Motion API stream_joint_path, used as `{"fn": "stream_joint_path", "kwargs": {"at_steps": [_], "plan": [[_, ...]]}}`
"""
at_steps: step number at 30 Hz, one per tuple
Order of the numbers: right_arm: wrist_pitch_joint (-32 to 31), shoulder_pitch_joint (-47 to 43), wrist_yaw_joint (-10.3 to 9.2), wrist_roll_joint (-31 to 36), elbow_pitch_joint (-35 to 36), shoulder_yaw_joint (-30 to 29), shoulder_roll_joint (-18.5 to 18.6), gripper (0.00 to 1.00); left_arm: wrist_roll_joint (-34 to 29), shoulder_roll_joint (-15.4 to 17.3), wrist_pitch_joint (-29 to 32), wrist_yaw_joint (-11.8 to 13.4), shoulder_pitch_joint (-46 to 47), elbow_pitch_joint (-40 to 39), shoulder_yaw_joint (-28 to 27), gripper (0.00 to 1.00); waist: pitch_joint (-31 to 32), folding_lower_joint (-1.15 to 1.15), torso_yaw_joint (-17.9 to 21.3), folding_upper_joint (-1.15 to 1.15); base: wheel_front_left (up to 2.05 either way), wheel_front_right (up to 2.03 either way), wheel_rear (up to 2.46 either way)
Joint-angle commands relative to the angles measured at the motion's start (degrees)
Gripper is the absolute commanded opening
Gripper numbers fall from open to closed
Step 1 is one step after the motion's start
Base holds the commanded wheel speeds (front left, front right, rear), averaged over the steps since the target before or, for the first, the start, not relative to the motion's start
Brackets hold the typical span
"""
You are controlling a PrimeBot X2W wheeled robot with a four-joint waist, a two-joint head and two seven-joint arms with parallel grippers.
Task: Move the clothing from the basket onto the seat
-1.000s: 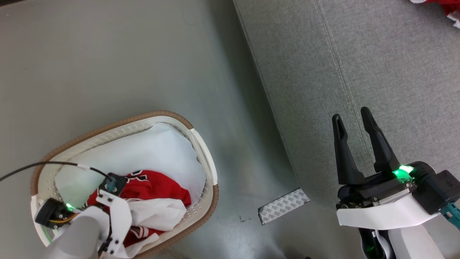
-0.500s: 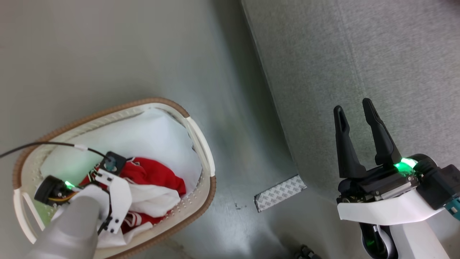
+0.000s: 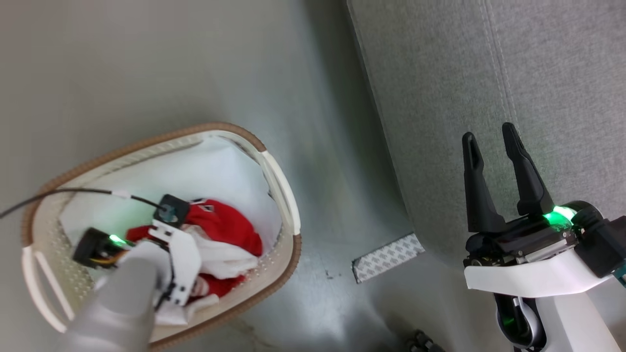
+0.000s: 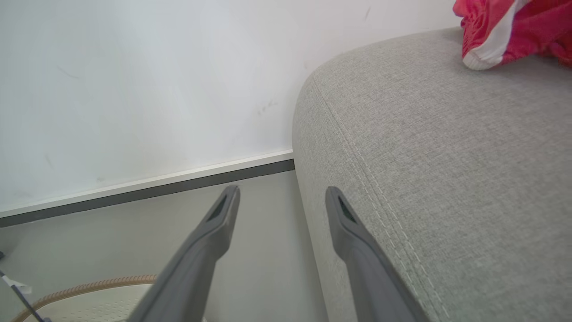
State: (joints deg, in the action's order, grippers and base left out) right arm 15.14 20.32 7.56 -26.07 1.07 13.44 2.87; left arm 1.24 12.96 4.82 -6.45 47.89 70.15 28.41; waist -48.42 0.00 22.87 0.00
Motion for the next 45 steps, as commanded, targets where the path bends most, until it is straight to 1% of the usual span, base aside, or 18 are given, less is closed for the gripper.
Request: {"fn": "stream_joint_path", "kwargs": {"at_steps": [1, 5, 6, 10, 16, 22, 27, 31, 35, 38, 45], "plan": [[0.0, 0.3, -0.15, 0.7, -0.6, -0.4, 0.0, 1.00, 2.2, -1.1, -1.9, 0.6, -1.4, 0.2, -1.2, 0.00, 2.6, 0.00, -1.4, 0.00, 0.00, 0.00, 0.00], [0.0, -1.2, -0.15, 1.1, -1.8, -1.0, 0.0, 1.00, 3.7, -3.5, -5.5, 0.5, -4.1, 0.3, -1.8, 0.00, 7.6, 0.00, -3.5, 0.00, 0.00, 0.00, 0.00], [0.0, -1.2, -0.15, 1.1, -1.8, -1.0, 0.0, 1.00, 3.7, -3.5, -5.5, 0.5, -4.1, 0.3, -1.8, 0.00, 7.6, 0.00, -3.5, 0.00, 0.00, 0.00, 0.00], [0.0, -3.5, -0.15, 2.0, -3.1, -2.0, 0.1, 1.00, 4.1, -5.9, -8.7, 0.0, -7.4, 0.2, -0.7, 0.00, 14.1, 0.00, -6.1, 0.00, 0.00, 0.00, 0.00], [0.0, -8.4, -0.15, 3.2, -5.2, -2.9, 0.1, 1.00, 6.6, -8.6, -12.6, -0.5, -11.9, -0.7, -0.4, 0.00, 24.3, 0.00, -10.0, 0.00, 0.00, 0.00, 0.00], [0.0, -13.9, -0.15, 4.5, -6.8, -5.0, 0.1, 1.00, 9.9, -9.8, -15.4, -0.6, -16.3, -3.1, -0.6, 0.00, 33.3, 0.00, -13.5, 0.00, 0.00, 0.00, 0.00], [0.0, -18.0, -0.15, 6.2, -7.6, -6.5, 0.1, 1.00, 13.4, -10.0, -17.3, -0.5, -19.9, -7.6, -0.7, 0.00, 39.7, 0.00, -16.0, 0.00, 0.00, 0.00, 0.00], [0.0, -20.4, -0.15, 7.7, -8.2, -7.4, 0.1, 1.00, 16.4, -10.0, -18.3, 0.9, -23.3, -13.5, 0.1, 0.00, 44.0, 0.00, -17.4, 0.00, 0.00, 0.00, 0.00], [0.0, -22.4, -0.15, 9.2, -9.4, -7.9, 0.1, 1.00, 17.3, -10.0, -18.9, 2.6, -26.4, -19.4, 0.8, 0.00, 48.0, 0.00, -18.4, 0.00, 0.00, 0.00, 0.00], [0.0, -23.0, -0.14, 10.2, -9.7, -8.1, 0.4, 1.00, 17.7, -9.9, -19.2, 4.3, -28.1, -24.7, 0.3, 0.00, 49.3, 0.00, -19.1, 0.00, 0.00, 0.00, 0.00], [0.0, -24.0, -0.15, 10.8, -10.3, -8.5, 1.4, 1.00, 18.4, -7.3, -19.5, 7.7, -32.4, -35.9, -1.4, 0.00, 51.4, 0.00, -20.5, 0.00, 0.00, 0.00, 0.00]]}}
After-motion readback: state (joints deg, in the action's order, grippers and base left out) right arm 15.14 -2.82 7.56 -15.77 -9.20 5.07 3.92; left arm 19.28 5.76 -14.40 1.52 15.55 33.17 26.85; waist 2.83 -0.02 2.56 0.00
